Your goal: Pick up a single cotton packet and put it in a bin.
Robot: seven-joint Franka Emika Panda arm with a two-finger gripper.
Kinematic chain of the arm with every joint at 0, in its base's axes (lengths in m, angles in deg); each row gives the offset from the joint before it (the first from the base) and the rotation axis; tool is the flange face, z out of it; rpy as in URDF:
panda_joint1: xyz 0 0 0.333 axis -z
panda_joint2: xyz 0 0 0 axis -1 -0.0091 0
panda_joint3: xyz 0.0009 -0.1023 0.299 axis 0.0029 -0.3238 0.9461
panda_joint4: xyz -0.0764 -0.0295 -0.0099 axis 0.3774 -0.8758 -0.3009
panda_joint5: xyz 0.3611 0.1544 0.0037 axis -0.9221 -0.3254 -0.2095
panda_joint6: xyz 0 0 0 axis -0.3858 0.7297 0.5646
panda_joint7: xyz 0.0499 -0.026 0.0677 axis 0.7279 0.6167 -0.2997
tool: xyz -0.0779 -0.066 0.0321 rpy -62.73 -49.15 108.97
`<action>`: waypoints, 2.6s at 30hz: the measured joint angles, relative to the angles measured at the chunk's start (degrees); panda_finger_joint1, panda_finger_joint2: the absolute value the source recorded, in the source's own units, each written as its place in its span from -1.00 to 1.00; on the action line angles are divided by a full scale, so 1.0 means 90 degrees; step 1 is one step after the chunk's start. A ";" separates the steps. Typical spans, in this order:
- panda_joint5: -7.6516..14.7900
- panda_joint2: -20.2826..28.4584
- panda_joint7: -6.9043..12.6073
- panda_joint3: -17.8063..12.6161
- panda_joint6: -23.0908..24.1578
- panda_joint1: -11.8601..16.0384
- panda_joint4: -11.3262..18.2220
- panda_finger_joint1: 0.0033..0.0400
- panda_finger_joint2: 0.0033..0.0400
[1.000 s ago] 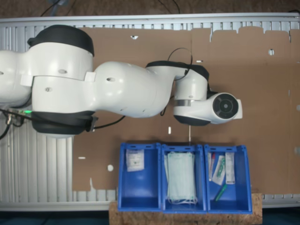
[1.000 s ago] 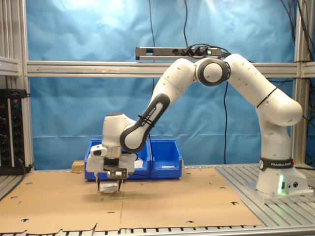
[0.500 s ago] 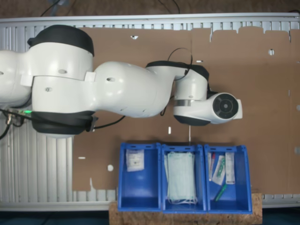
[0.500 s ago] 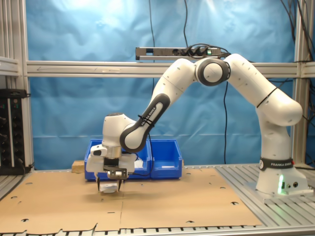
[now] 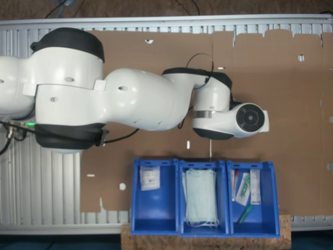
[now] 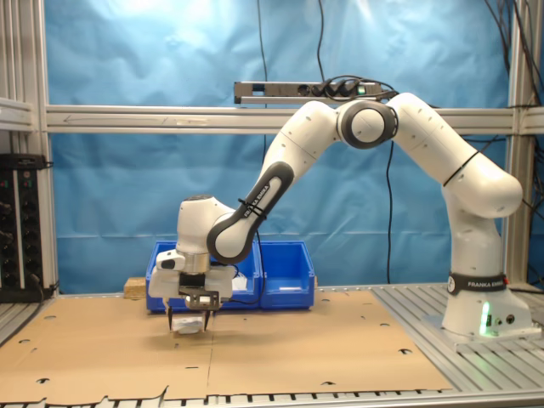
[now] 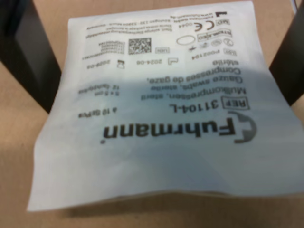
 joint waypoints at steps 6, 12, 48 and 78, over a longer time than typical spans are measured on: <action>0.0000 0.0000 0.0000 0.0000 0.0000 0.0000 0.0000 1.00 1.00; 0.0000 0.0000 0.0000 0.0000 0.0000 0.0000 0.0000 1.00 1.00; 0.0000 0.0014 0.0000 0.0000 0.0071 0.0000 0.0000 -0.78 -0.78; 0.0000 0.0561 0.0000 0.0003 -0.0114 0.0000 0.0373 -0.78 -0.78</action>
